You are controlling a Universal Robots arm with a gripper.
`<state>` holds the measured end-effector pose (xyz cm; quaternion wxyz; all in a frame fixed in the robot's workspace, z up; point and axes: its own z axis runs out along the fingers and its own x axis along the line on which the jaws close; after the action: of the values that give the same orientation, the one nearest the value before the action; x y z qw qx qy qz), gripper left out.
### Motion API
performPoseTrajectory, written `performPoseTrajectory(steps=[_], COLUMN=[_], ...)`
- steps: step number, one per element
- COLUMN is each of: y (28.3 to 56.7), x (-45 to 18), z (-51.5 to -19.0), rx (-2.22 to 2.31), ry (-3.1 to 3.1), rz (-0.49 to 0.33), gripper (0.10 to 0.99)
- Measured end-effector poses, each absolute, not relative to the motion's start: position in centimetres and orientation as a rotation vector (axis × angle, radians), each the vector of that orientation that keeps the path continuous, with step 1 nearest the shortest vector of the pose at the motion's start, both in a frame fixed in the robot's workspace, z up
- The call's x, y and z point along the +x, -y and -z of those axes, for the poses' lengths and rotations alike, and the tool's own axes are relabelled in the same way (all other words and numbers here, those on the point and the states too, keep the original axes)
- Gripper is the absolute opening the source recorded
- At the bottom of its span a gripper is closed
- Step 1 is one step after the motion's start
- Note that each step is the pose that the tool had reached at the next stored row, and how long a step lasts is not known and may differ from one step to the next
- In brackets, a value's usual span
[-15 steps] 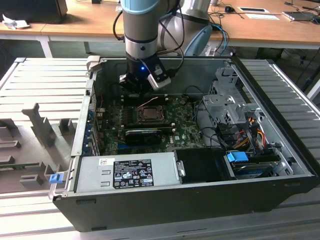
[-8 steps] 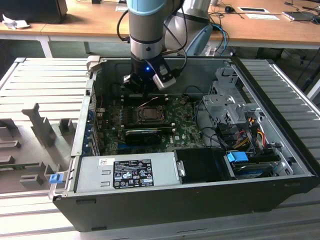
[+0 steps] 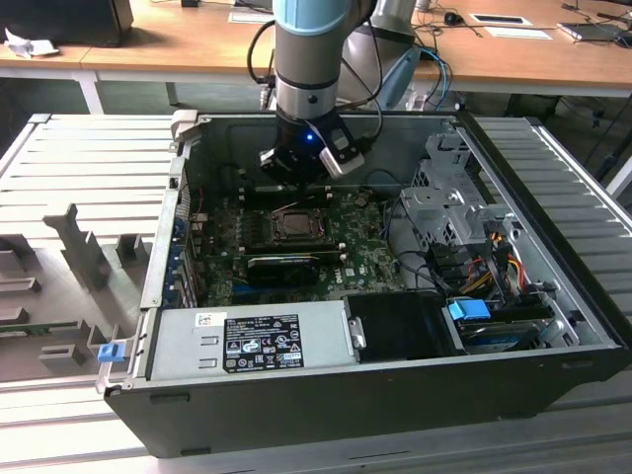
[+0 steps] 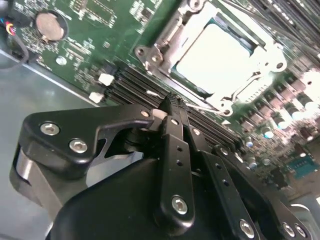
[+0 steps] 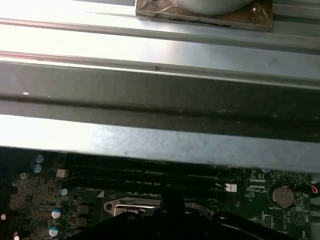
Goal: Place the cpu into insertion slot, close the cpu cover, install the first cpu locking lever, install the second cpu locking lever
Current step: 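Install the first cpu locking lever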
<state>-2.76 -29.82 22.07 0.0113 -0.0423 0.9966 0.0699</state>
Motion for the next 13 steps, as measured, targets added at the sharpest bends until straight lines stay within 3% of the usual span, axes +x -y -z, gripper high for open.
performPoseTrajectory(steps=[13], y=[29.6], x=[-2.1], z=[-20.6], rx=[-0.159], ry=[-3.109], rz=[-0.218], gripper=[0.106])
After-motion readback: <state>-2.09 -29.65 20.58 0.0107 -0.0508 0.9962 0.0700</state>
